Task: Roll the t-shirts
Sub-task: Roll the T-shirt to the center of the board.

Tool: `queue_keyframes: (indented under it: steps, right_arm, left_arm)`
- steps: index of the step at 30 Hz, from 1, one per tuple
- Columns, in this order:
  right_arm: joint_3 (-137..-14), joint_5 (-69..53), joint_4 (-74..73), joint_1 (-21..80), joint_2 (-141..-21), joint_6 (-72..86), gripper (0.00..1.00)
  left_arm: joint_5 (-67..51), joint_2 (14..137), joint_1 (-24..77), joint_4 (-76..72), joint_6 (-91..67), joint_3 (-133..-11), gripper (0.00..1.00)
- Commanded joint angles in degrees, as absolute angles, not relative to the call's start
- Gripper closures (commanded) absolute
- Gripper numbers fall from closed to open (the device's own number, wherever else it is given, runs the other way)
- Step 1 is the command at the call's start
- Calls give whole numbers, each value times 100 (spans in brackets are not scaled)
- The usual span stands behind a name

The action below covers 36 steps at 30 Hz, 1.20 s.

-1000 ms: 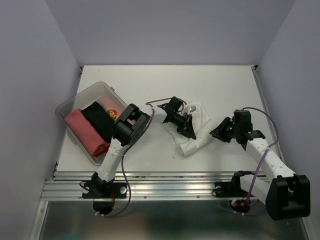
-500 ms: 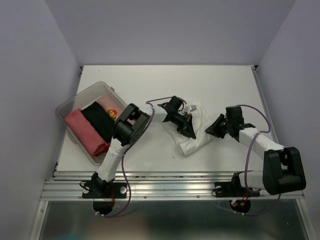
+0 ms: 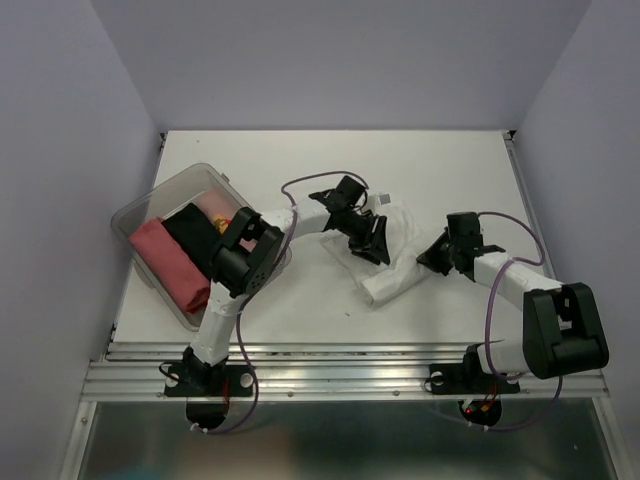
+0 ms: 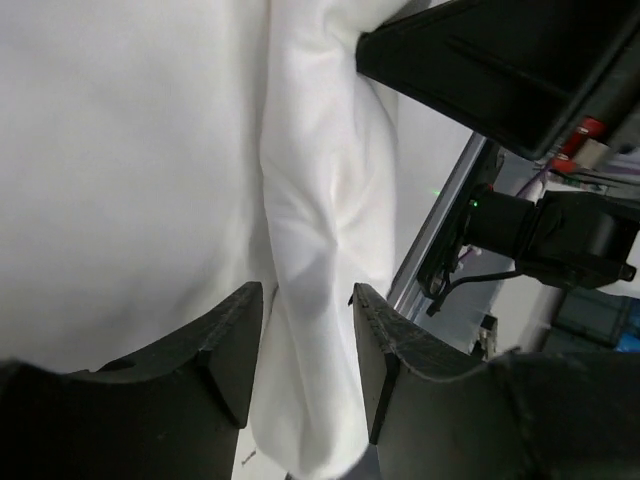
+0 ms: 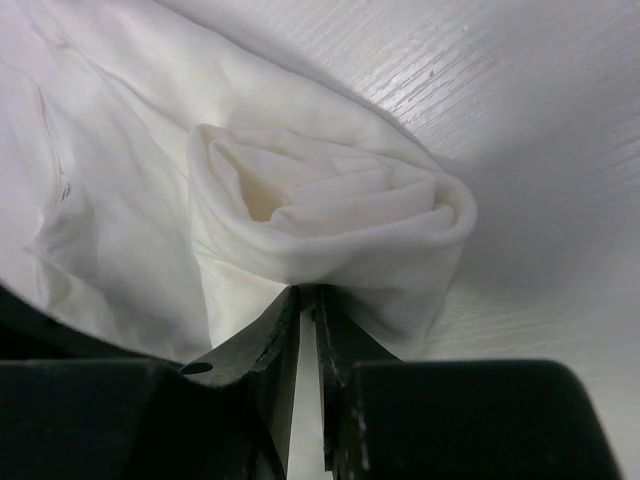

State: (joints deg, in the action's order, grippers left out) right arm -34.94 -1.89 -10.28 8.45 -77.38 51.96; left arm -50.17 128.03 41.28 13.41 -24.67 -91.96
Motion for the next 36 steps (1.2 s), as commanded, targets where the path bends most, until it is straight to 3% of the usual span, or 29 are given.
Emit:
queue_keyframes:
  steps: [1, 4, 5, 7, 17, 31, 36]
  right_arm:
    - [-3595, 606, -1204, 826, -7822, 5142, 82]
    - [-3630, 615, -1213, 826, -7849, 5115, 82]
    - [-3647, 615, -1213, 826, -7857, 5115, 82]
    - [-3682, 563, -1222, 826, -7866, 5089, 82]
    - [-3771, 492, -1230, 826, -7875, 4983, 82]
    - [-3955, 729, -1678, 826, -7498, 4615, 81]
    - [-4253, 230, -1723, 826, -7321, 4026, 81]
  left_arm:
    - [-4176, 11620, 3982, 1530, -2197, -9062, 49]
    - [-3964, 11137, 3999, 1354, -2434, -8659, 64]
    - [-3973, 11023, 4016, 1136, -2513, -8379, 80]
    - [-3964, 10759, 4165, 959, -2671, -8088, 100]
    - [-4218, 10730, 4790, 158, -3217, -7401, 100]
    - [-3832, 11487, 4544, 150, -2962, -6970, 100]
    - [-3806, 11549, 4544, 62, -2997, -6829, 100]
